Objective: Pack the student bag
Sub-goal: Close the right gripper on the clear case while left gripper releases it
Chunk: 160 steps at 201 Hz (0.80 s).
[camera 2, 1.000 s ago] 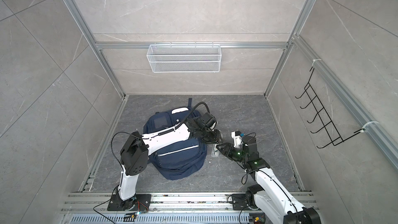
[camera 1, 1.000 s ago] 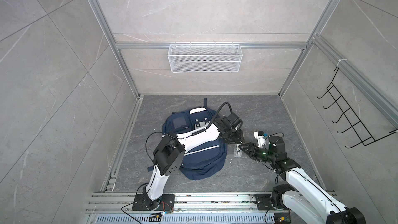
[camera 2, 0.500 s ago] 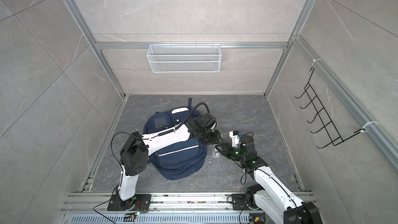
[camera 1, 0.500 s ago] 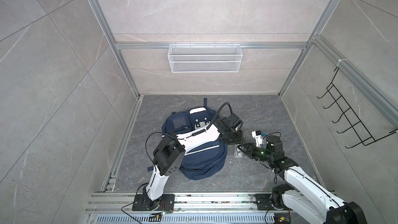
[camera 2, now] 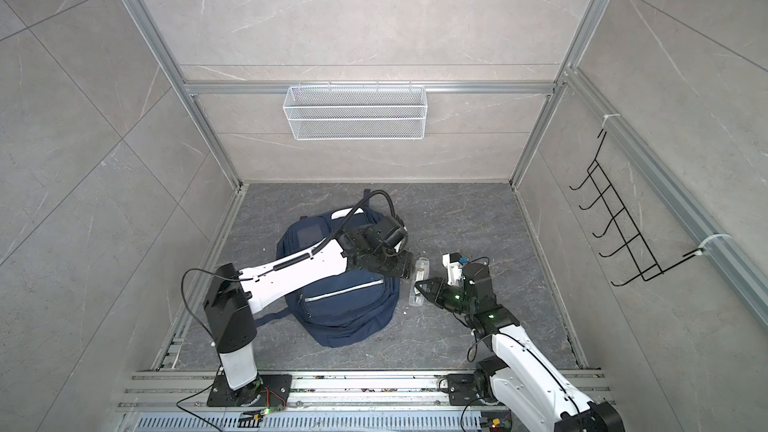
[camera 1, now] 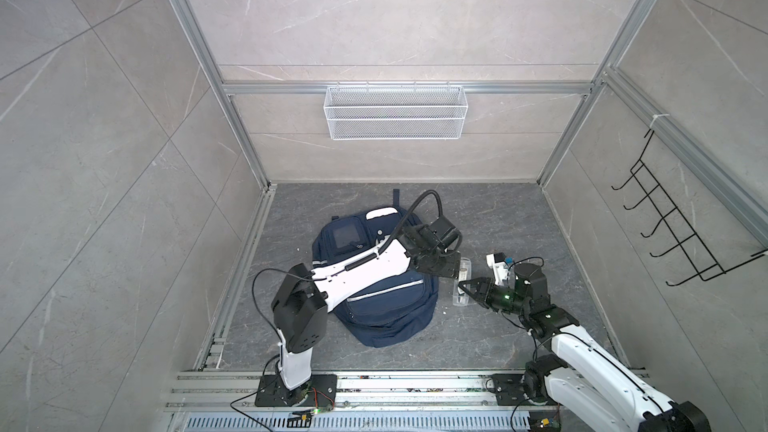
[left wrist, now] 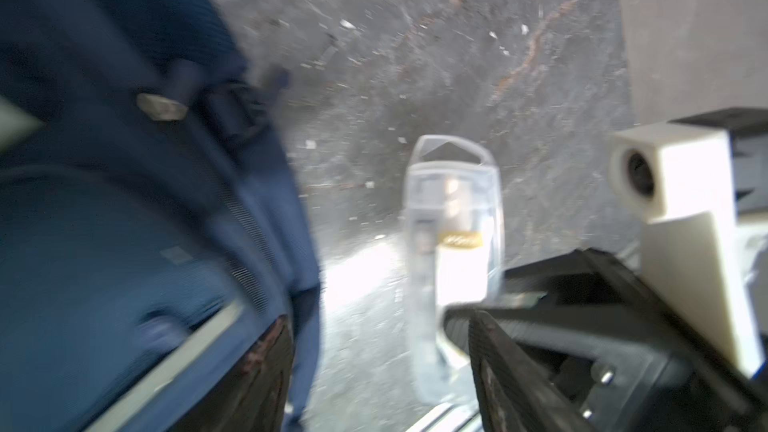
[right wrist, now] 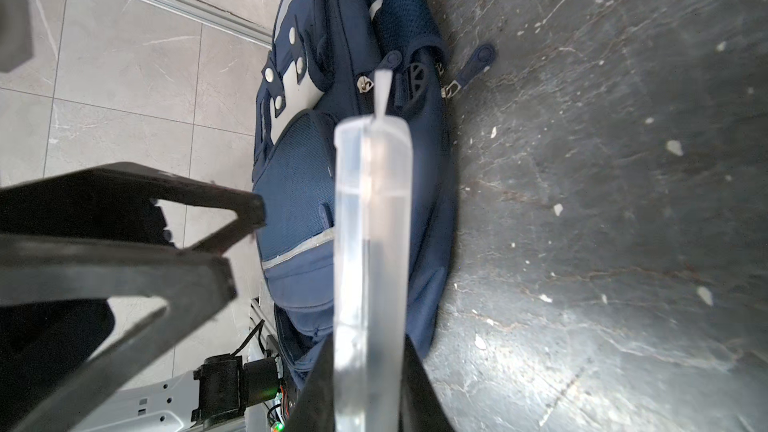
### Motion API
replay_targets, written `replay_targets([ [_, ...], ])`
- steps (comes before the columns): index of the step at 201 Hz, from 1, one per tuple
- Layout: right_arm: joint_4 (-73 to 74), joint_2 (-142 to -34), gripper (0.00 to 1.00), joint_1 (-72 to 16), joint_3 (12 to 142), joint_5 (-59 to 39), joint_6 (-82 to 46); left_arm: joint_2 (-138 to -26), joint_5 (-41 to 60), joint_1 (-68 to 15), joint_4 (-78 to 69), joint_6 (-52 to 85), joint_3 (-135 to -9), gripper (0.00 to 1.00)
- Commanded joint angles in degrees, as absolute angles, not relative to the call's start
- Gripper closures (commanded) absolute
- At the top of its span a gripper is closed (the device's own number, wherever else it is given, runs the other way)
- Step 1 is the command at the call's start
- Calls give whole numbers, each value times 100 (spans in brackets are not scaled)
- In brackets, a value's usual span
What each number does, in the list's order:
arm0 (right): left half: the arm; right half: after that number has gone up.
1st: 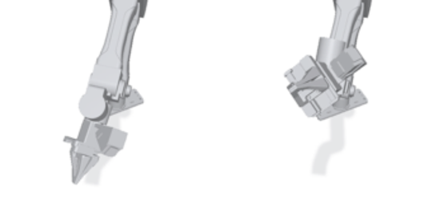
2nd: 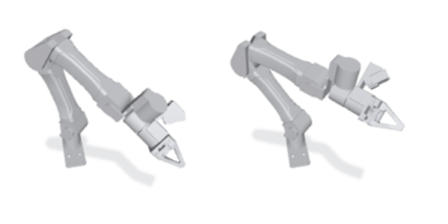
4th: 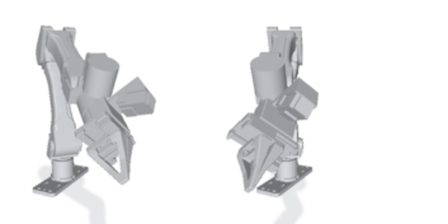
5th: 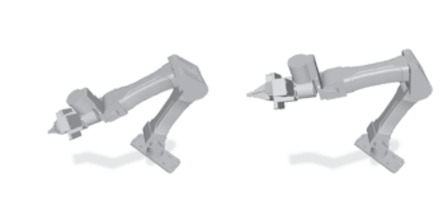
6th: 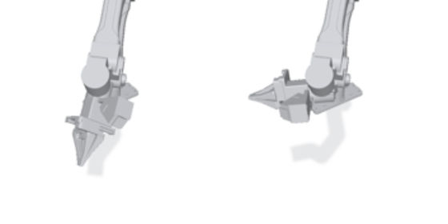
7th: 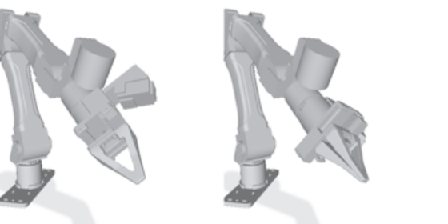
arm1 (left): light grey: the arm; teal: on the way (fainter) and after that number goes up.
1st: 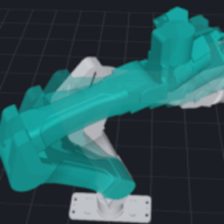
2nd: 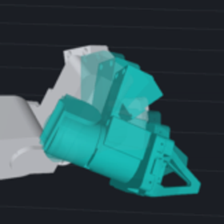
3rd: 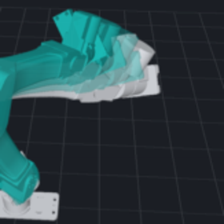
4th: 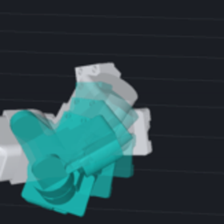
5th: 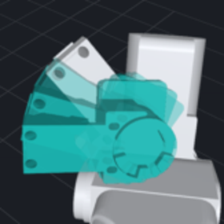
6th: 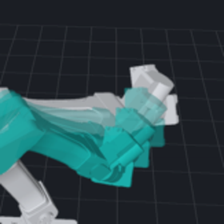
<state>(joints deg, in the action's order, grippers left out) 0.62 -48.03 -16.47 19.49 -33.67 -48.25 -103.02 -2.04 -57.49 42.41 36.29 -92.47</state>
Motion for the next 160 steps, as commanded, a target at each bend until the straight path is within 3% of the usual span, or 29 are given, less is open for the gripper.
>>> replay_targets([
  [1,-100,-4711,87,-1763,2020,-3242,-4860,-9856,-1426,-5855,5155,2864,-8822,32],
  [65,65,-5160,89,-2029,2194,-3066,-4839,-9020,-2871,-6706,5676,2968,-7169,36],
  [96,106,-5356,89,-2175,2324,-2965,-4832,-9114,-3208,-7114,5823,3278,-6771,37],
  [160,72,-5460,90,-2426,2452,-2800,-4825,-9630,-3726,-7126,5932,3565,-6617,41],
])
